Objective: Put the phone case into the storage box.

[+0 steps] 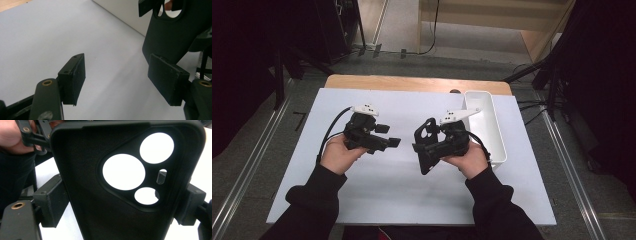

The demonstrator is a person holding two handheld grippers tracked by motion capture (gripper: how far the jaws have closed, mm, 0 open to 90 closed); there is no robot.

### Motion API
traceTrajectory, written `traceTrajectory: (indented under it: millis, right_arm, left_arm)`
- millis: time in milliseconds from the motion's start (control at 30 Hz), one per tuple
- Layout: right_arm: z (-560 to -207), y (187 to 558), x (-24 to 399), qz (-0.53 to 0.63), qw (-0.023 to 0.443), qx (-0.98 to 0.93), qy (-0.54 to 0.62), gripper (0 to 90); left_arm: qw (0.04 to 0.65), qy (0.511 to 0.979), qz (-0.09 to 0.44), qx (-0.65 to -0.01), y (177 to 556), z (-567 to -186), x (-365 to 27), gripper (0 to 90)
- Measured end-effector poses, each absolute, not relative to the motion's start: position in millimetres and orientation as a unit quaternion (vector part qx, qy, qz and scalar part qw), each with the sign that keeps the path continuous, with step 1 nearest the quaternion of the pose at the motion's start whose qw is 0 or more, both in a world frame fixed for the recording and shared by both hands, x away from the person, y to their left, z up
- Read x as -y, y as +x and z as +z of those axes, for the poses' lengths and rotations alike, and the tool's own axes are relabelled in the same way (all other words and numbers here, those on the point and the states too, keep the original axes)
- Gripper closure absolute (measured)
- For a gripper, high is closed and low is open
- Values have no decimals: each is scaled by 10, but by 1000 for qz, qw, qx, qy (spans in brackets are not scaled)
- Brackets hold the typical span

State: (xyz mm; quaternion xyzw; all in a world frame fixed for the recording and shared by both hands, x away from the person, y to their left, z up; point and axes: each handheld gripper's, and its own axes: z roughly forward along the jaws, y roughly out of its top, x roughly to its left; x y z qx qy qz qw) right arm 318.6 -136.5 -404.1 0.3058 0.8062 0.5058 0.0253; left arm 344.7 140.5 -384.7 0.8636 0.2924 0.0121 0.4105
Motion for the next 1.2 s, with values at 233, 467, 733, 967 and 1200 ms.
traceTrajectory:
  millis: [233,467,733,967,1200]
  right_arm:
    - [-4019,3183,1386,504,21,-810,299,129]
    - [-4009,3186,1408,506,12,-810,298,128]
    - [-4013,3195,1449,502,13,-813,295,129]
    - [-4007,3196,1468,501,14,-814,295,129]
    - [-3997,3197,1492,501,12,-812,298,129]
  left_arm:
    - [411,866,10,-286,3398,-3928,-1405,302]
    - [416,867,5,-275,3341,-3997,-1437,302]
    - [423,867,4,-264,3233,-4100,-1493,302]
    - [420,871,11,-256,3152,-4204,-1525,301]
    - [416,873,2,-254,3077,-4301,-1575,301]
